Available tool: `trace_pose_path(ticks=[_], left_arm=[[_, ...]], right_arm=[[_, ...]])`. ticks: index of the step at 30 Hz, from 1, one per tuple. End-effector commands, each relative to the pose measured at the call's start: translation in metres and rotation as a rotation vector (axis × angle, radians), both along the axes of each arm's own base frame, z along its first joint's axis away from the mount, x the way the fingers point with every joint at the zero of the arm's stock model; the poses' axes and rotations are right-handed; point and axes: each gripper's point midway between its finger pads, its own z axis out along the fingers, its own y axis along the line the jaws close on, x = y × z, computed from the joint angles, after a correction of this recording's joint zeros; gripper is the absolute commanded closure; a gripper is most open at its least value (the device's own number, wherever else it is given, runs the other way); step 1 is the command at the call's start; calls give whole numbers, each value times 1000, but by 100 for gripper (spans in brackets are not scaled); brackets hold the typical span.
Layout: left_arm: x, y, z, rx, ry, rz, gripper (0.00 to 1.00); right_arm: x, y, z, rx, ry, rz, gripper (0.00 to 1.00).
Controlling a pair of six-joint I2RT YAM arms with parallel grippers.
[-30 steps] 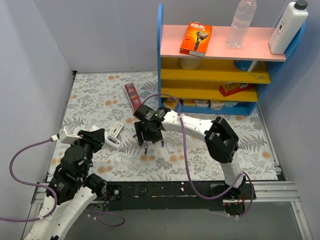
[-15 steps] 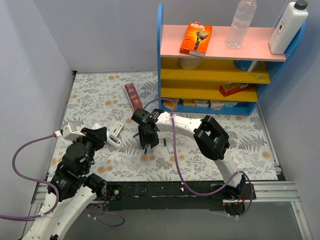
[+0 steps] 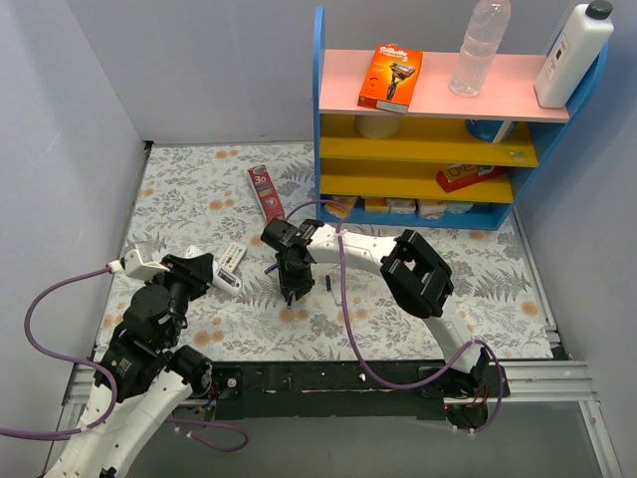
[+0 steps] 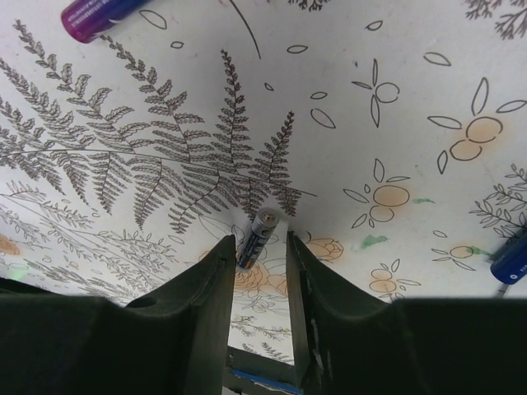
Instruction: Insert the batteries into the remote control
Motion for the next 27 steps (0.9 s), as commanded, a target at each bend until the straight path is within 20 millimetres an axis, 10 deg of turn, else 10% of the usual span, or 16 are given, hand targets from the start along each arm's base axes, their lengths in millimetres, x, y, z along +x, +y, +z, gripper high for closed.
trace_pose_path(ticks=[1, 19, 27], left_arm=[[-1, -2, 4, -3, -16, -17, 95], [3, -32, -7, -40, -13, -145, 96], [3, -75, -27, -117, -10, -344, 99]], right_arm=[[3, 6, -4, -3, -2, -20, 63], [15, -18, -10, -60, -118, -17, 99], [34, -34, 47, 27, -332, 40, 99]])
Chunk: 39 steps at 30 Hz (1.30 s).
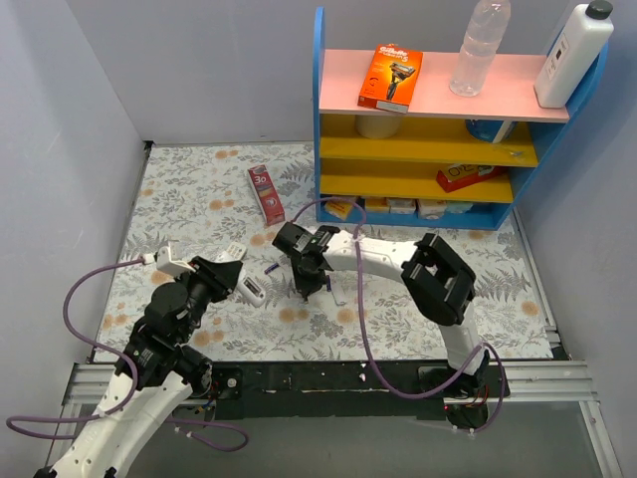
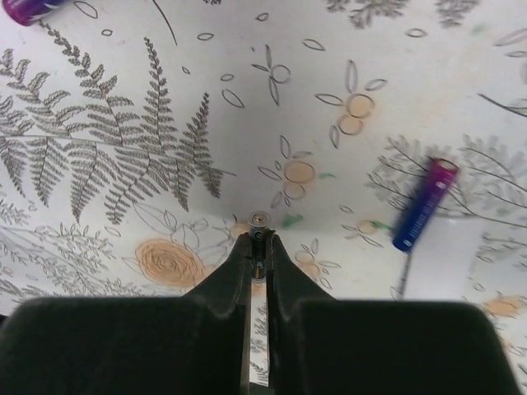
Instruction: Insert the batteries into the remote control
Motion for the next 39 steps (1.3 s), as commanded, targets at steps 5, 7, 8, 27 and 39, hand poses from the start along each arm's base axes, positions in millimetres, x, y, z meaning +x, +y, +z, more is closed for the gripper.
trace_pose_path(ticks=[5, 7, 8, 27, 39], left_arm=[[1, -56, -1, -141, -63, -252, 100], [-1, -70, 7, -190, -103, -321, 100], [0, -74, 1, -199, -97, -337, 100], [16, -122, 21, -363, -174, -525, 100], [20, -123, 27, -396, -159, -512, 100]], right_arm=[[32, -15, 109, 168, -374, 123, 99], [32, -15, 122, 212, -445, 194, 99], [31, -18, 140, 257, -487, 203, 99], [-20, -18, 235, 687, -776, 555, 99], [-33, -12, 232, 745, -739, 614, 99]])
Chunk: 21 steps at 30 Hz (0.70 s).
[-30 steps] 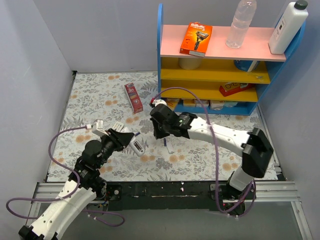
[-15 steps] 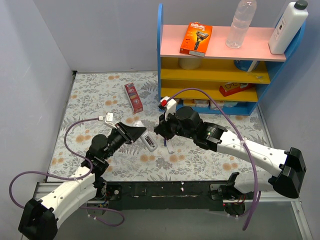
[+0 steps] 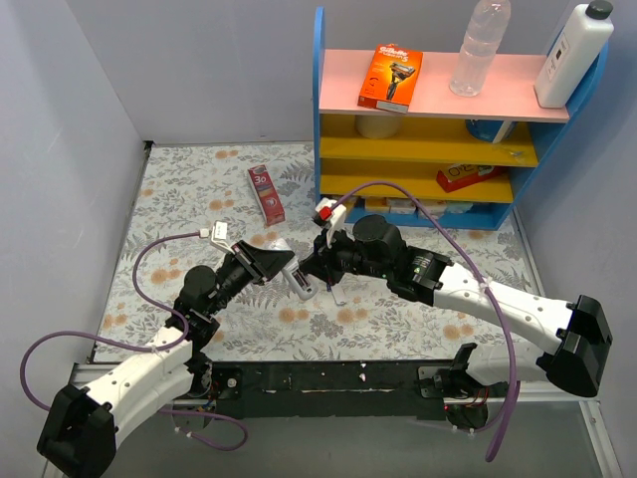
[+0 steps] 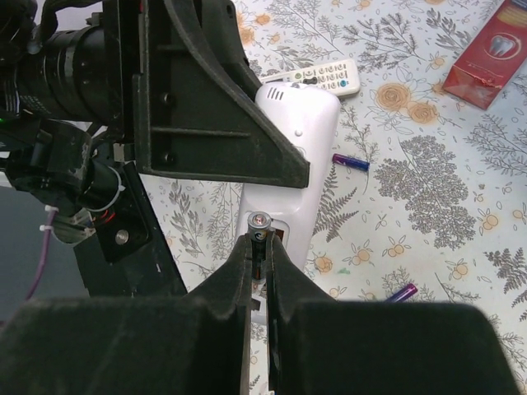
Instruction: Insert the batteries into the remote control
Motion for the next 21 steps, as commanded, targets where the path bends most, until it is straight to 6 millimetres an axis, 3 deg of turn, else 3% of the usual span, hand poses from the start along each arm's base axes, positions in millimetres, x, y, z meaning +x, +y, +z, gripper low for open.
trace_pose_path(ticks=[1, 16, 21], left_arm=[[-1, -1, 31, -62, -60, -7, 100], [-6, -1, 43, -98, -80, -24, 100], [-8, -1, 45, -102, -90, -32, 100]], right_arm=[[-6, 6, 16, 67, -37, 50, 99], [-3, 3, -10, 7, -13, 26, 99], [-4, 4, -14, -5, 0, 39, 93]])
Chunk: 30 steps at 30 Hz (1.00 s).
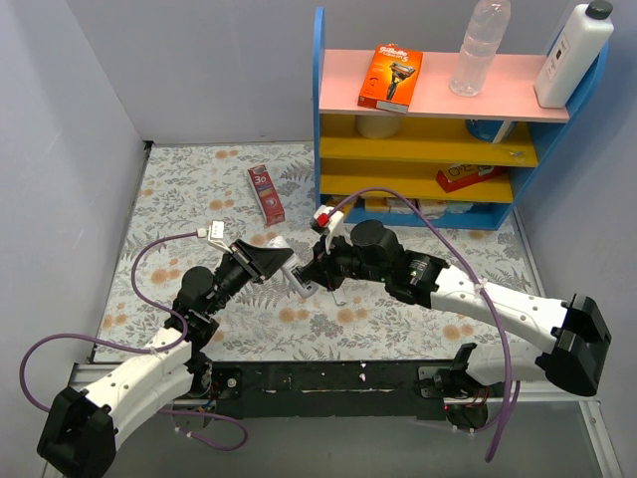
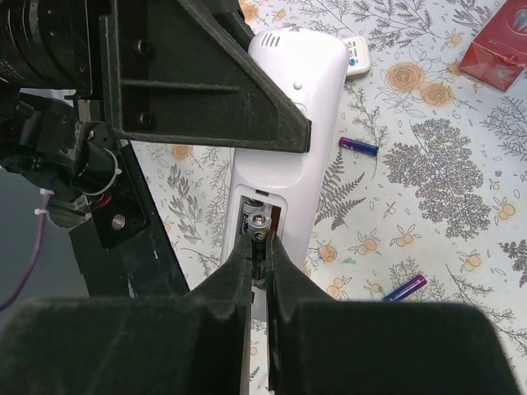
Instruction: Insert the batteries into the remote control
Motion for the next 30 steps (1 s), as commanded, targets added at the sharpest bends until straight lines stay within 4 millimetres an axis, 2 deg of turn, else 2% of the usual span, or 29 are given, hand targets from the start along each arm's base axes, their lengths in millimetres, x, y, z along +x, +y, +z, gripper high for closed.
trace_pose_path(ticks=[1, 11, 19, 25, 30], left_arm=[[-6, -1, 32, -52, -84, -23, 100], [-8, 0, 34, -56, -93, -25, 100], [-9, 0, 35, -61, -94, -25, 100], [-9, 1, 31, -62, -80, -18, 100], [-10, 2, 28, -64, -70, -19, 100]], right_arm=[[1, 6, 4, 16, -17, 16, 92], [-1, 6, -5, -41, -6, 32, 75], [0, 6, -6, -41, -4, 27, 67], [5, 4, 7, -30, -38, 4, 64], [6, -1, 20, -44, -82, 17, 56]])
